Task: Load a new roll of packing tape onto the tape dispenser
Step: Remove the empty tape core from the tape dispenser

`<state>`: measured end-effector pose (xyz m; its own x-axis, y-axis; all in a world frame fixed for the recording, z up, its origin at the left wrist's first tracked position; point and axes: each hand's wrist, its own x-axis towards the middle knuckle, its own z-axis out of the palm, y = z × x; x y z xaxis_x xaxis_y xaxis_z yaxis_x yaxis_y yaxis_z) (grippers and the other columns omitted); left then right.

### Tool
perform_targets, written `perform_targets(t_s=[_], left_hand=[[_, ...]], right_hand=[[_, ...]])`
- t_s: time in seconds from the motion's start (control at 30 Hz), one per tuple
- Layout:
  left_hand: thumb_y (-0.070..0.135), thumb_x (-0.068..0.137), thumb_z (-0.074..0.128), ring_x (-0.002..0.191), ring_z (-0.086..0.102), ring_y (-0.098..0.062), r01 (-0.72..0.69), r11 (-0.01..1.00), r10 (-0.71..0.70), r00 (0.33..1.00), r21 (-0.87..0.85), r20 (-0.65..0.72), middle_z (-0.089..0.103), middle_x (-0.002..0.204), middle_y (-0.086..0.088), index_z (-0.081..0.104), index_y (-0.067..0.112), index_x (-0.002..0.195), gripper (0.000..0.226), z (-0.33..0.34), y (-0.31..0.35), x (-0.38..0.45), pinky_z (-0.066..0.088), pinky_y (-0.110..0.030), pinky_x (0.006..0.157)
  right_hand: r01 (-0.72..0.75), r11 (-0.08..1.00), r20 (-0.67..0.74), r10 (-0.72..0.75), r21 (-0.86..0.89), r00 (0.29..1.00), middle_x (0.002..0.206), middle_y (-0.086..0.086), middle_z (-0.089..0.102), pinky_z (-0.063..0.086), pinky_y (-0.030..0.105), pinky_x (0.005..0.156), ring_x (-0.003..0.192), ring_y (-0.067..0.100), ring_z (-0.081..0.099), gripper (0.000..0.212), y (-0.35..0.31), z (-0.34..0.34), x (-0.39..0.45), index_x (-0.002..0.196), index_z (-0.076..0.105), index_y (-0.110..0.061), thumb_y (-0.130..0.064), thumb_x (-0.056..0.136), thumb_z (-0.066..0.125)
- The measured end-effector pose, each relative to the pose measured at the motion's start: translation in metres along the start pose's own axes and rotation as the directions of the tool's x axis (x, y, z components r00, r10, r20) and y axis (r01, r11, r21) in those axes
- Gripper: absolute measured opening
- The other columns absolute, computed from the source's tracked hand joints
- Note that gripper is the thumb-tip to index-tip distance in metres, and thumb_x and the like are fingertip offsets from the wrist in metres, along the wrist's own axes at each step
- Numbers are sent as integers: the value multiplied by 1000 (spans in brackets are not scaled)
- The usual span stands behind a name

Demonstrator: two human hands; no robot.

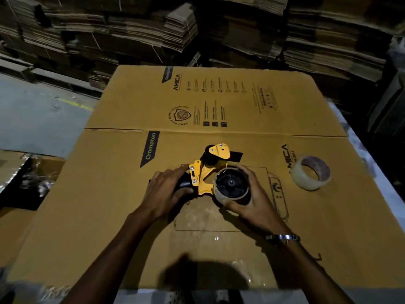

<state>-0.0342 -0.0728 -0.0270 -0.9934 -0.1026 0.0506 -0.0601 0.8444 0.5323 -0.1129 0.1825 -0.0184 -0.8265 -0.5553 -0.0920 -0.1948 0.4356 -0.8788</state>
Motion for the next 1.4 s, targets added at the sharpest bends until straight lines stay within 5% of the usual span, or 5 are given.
perform_targets(t_s=[0.63,0.97,1.1,1.27,1.4], left_hand=[[44,91,61,115,42,-17,-81,987,65,991,138,116,48,121,-1,26,37,153,71,-5,-21,22,41,-42,100],[20,93,66,125,47,-29,-112,919,198,960,377,-198,54,136,-7,51,16,142,51,24,-11,-25,41,-43,100],[18,90,67,116,47,-27,-67,935,262,794,349,-549,55,126,-10,59,11,131,41,52,20,-61,48,-46,93],[44,87,70,143,32,-20,-170,985,175,964,42,-199,28,159,-3,13,21,158,94,84,47,-77,35,-44,116],[48,77,79,145,33,-20,-140,973,122,987,-181,-108,28,161,-1,-2,24,158,117,90,56,-61,33,-29,113]], right_hand=[[285,957,41,-287,61,957,133,-26,52,46,41,109,125,-5,52,91,48,11,6,144,28,-52,-28,77,84],[323,937,17,-328,131,944,139,-11,51,50,42,105,125,9,55,90,52,23,-11,146,29,-45,-29,77,84],[330,942,-19,-329,59,944,143,-9,47,48,41,107,129,10,51,99,50,33,-24,149,22,-44,-42,73,85],[296,955,2,-296,0,955,155,-3,36,38,42,115,139,15,40,120,45,34,-31,153,10,-42,-42,64,90],[262,962,-4,-263,76,965,146,-7,43,38,31,111,134,11,43,116,40,35,-32,153,12,-38,-24,69,90]])
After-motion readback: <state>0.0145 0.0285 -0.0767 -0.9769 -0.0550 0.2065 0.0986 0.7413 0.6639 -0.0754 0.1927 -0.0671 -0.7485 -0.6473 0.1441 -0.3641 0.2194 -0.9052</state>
